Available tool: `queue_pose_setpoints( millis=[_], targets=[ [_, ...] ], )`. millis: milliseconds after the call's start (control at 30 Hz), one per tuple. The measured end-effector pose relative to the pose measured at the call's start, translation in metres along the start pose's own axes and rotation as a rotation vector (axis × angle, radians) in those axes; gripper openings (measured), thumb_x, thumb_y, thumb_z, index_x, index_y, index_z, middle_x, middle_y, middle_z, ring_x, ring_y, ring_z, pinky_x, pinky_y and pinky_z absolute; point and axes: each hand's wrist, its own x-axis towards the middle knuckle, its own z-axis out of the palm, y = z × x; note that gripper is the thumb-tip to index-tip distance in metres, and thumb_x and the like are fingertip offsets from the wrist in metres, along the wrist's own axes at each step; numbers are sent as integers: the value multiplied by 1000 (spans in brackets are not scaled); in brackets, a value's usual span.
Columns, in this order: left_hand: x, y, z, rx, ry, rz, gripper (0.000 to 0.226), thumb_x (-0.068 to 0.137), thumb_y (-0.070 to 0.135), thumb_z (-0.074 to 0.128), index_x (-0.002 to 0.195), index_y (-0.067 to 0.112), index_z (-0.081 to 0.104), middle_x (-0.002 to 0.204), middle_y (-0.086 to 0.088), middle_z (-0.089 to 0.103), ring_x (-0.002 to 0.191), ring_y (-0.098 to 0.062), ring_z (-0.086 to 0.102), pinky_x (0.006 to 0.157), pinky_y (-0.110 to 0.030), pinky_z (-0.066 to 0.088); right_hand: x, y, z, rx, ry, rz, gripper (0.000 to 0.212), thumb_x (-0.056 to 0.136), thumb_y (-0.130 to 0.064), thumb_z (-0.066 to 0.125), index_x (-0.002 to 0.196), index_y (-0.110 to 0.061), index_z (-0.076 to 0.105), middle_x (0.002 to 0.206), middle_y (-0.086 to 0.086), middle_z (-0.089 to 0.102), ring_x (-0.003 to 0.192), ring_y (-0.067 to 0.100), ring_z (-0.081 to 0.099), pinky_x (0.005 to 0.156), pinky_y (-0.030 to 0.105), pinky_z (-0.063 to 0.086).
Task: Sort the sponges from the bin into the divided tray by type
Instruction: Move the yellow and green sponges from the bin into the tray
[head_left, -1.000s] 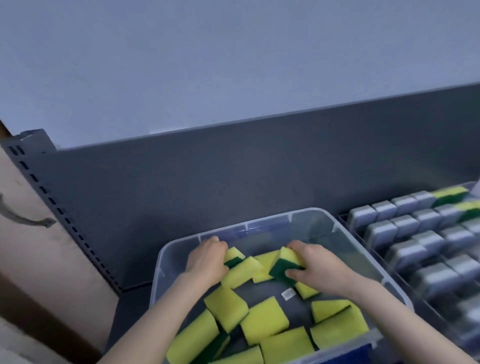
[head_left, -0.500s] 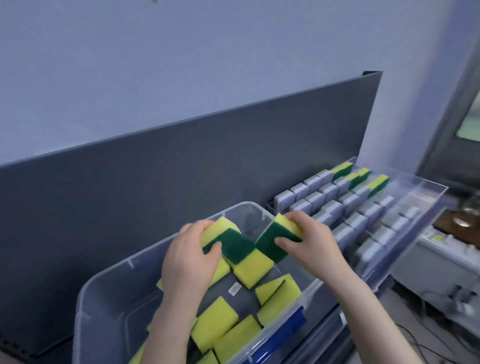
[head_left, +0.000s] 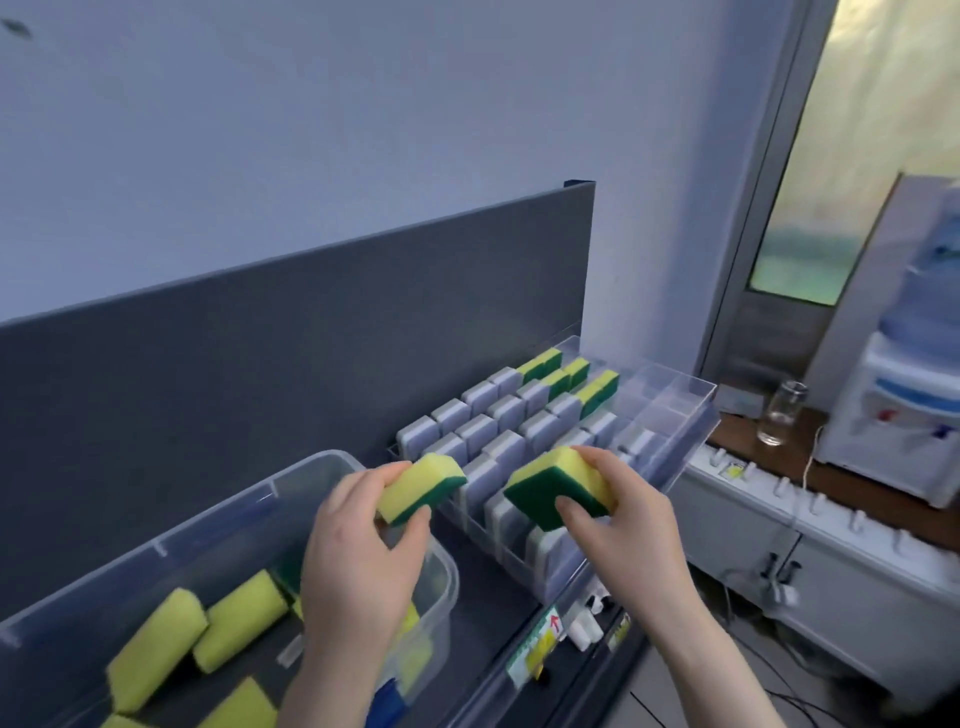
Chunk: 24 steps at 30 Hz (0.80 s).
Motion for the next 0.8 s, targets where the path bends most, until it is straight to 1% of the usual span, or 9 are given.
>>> queue_pose_setpoints(
  millis=[100,233,300,333,433,500,567,667,800],
  targets=[
    [-4,26,37,-8,-24,34,34,79,20,73,110,31,64,100,20,56,84,-14,56,75,-30,49,11,29,-31,-1,15,11,43,81,-12,68,119,-29,58,103,-15,62,91,7,58,75,16,42],
    [-12,65,82,-27,-71,57,34,81,24,71,112,34,61,102,26,52,86,-9,55,76,-26,48,25,63,-69,16,27,19,43,82,-11,68,119,-31,58,104,-17,59,91,4,57,70,9,42],
    [-15,83,104,-53,-103,38,35,82,26,71,113,36,60,105,27,51,87,-8,57,76,-29,52,33,78,-87,18,39,17,44,81,-11,67,119,-31,58,105,-17,59,94,7,58,76,17,48],
    [-17,92,114,-73,-108,35,35,82,26,70,113,37,60,106,26,52,88,-7,58,75,-31,53,37,86,-96,16,41,13,44,81,-11,67,120,-30,58,105,-17,59,96,8,57,78,20,48],
    [-21,116,141,-93,-96,41,34,83,25,70,111,39,58,101,25,53,82,-5,57,70,-30,53,47,108,-120,-8,41,-13,42,81,-11,68,120,-27,59,103,-16,58,95,6,54,77,15,41],
    [-25,129,154,-77,-95,52,34,83,24,70,107,42,55,96,26,52,79,-5,56,66,-28,51,54,122,-134,-27,49,-23,43,80,-11,68,119,-26,60,104,-15,60,96,7,54,81,19,42],
    [-27,138,163,-70,-108,48,34,82,23,70,108,40,58,96,27,52,82,-6,58,68,-30,53,61,132,-145,-23,53,-14,43,80,-11,68,119,-27,59,105,-13,61,96,7,55,84,24,45],
    [-23,147,174,-38,-115,40,33,81,25,69,111,37,60,98,26,53,85,-5,58,71,-35,56,71,144,-154,-8,45,-3,43,81,-10,68,120,-26,59,105,-14,60,96,7,55,83,22,43],
    [-11,155,190,21,-104,36,33,82,26,68,112,37,59,97,25,53,83,-2,55,67,-31,54,89,159,-159,-3,40,4,43,80,-10,69,119,-25,60,105,-12,60,95,9,55,83,22,42]
  ],
)
